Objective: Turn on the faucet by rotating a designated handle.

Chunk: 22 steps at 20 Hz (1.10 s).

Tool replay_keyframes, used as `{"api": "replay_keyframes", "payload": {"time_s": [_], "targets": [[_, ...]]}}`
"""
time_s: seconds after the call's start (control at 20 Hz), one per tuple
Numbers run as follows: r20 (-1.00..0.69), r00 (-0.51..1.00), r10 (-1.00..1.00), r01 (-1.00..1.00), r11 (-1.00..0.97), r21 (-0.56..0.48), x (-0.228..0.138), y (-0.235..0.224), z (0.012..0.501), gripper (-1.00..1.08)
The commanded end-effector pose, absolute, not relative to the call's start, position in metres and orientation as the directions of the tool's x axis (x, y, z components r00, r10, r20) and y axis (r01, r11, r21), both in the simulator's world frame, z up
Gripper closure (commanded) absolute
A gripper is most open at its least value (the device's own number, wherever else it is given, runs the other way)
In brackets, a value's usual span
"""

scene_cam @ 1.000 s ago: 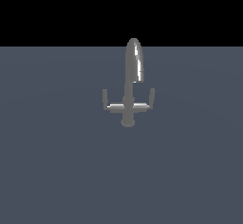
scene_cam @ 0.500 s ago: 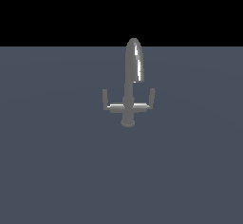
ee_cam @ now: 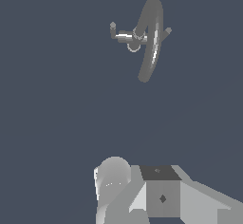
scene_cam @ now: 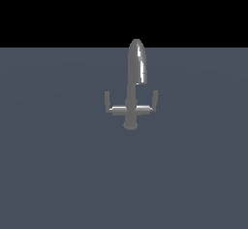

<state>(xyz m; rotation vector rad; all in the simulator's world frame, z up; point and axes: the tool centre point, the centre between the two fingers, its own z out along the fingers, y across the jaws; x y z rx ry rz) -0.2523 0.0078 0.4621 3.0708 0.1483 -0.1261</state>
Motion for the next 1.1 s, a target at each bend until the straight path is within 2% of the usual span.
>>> {"api": "replay_keyframes", "payload": {"time_s": [0.0, 0.55, 1.05], "targets": [[-0.097, 0.988, 0.12, 0.127, -0.99, 0.068, -0.25, 0.007, 0.461, 1.08], [-0.207, 0.921, 0.331, 0.357, -0.928, 0.107, -0.23, 0.0, 0.451, 1.08], [-0.362, 0.747, 0.558, 0.623, -0.777, 0.09, -0.202, -0.008, 0.436, 1.08]]}}
